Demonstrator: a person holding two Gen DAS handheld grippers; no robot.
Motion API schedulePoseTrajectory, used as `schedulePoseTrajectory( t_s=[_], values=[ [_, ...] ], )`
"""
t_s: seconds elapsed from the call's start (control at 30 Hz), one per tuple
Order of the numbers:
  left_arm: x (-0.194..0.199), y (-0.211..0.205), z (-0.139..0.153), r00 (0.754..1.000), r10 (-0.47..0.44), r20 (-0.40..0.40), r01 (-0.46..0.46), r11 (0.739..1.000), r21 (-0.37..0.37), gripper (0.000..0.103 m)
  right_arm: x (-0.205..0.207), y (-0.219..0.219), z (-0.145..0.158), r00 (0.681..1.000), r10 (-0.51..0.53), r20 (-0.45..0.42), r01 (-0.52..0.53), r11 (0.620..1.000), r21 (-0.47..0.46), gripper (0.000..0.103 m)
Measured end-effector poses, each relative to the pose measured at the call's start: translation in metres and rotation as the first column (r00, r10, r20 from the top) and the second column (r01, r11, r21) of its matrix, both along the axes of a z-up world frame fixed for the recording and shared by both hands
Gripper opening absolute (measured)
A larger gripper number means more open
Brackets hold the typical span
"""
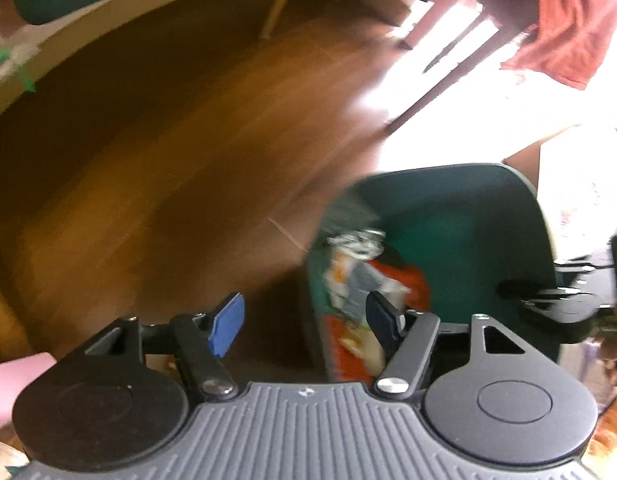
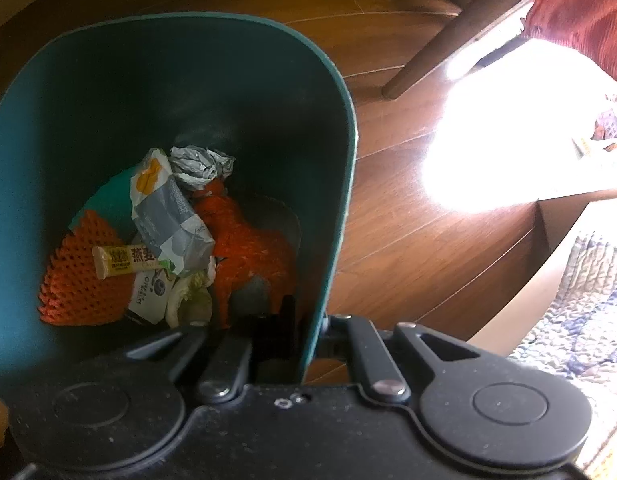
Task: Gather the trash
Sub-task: 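Lower the left tool to the orange snack wrapper and grasp it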
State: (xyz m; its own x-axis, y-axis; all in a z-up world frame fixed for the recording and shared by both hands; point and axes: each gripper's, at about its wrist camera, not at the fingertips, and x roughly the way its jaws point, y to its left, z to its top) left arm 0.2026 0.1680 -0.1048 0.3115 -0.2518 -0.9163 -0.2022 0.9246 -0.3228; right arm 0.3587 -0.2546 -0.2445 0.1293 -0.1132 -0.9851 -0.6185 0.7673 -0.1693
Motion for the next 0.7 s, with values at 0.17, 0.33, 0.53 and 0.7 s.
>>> schedulePoseTrajectory(
  t_s=[0.17,0.33,0.53,0.7],
  values=[
    [-0.002,0.026,-0.028,0.997,0.070,-0.042,-0.066,0.994,0.092,0.078,-0.002,-0.002,0.003,0.999,0.001,-0.035,0.000,0.999,0.039,0.014],
    [-0.006,0.037,-0.092,0.978,0.113,-0.178,-0.072,0.973,0.221,0.078,0.003,-0.013,-0.001,0.997,-0.037,-0.070,0.043,0.996,0.077,0.019],
    [-0.009,0.033,-0.175,0.938,0.074,-0.338,0.039,0.948,0.316,0.078,0.011,-0.028,-0.001,0.988,-0.120,-0.093,0.131,0.984,0.122,0.021],
    [-0.015,0.045,-0.229,0.857,0.200,-0.474,-0.106,0.970,0.218,0.078,0.013,-0.036,0.004,0.982,-0.151,-0.115,0.168,0.974,0.151,0.023]
  ],
)
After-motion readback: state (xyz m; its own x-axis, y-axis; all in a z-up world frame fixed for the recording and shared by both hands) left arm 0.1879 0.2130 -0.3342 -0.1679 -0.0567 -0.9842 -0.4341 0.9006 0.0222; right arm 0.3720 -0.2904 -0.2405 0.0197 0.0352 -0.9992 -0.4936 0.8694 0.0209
